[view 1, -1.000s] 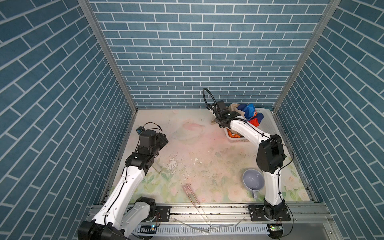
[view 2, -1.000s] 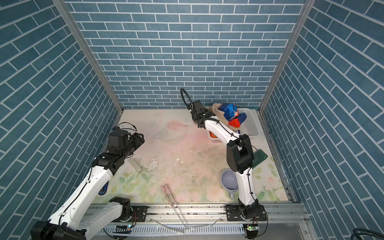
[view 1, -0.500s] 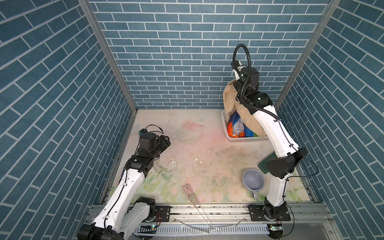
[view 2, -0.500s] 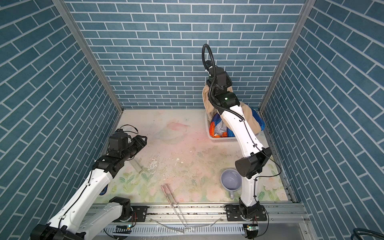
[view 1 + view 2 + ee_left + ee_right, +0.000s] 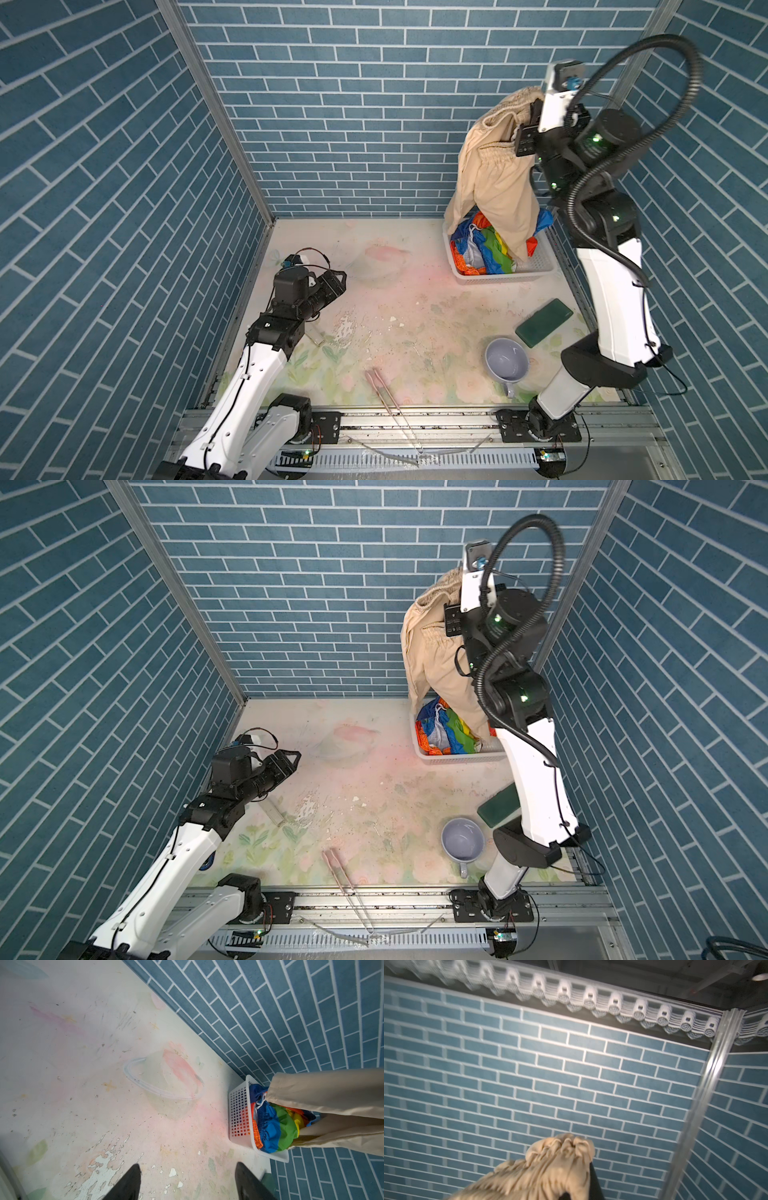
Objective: Fold and stack the shorts
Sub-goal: 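Lift the beige shorts high out of the basket with the right gripper, then lower the shorts onto the table while the left gripper grasps the waistband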
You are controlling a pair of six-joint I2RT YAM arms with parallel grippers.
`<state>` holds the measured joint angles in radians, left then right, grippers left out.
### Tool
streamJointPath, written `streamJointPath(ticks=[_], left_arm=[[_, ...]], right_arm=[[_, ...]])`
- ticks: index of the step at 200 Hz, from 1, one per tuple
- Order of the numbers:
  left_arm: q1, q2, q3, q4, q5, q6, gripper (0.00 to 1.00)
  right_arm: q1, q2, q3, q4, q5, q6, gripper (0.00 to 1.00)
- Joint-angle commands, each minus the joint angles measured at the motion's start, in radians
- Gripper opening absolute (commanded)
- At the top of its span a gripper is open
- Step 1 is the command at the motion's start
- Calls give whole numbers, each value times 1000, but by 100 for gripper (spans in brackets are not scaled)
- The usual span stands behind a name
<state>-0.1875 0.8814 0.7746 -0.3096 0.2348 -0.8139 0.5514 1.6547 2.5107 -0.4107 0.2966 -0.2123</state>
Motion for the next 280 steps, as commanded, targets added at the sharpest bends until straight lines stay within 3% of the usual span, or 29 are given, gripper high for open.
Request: streamJointPath(ticks=[1, 46, 68, 115, 168, 188, 240, 280], left_arm=[[5, -43, 70, 4, 43, 54, 77], [4, -117, 147, -65, 45, 100, 86], [3, -151, 172, -101, 48, 101, 88], [3, -173, 324, -181, 96, 166, 98], [-5, -87, 413, -193, 183, 257, 100], [-66, -21, 431, -188, 167, 293, 100], [-303, 195, 614, -278, 62, 451, 100], [-332, 313, 709, -334, 17, 508, 100]], right_arm=[[5, -45, -24, 72, -295, 216, 0], [6, -62, -93, 126, -604, 382, 0], [6, -62, -171, 136, -665, 457, 0], [13, -59, -516, 220, -734, 528, 0], [40, 51, -563, 47, -904, 532, 0], [49, 79, -563, 5, -970, 538, 0], [68, 131, -541, -96, -1005, 553, 0], [87, 136, -546, -132, -1044, 556, 0]])
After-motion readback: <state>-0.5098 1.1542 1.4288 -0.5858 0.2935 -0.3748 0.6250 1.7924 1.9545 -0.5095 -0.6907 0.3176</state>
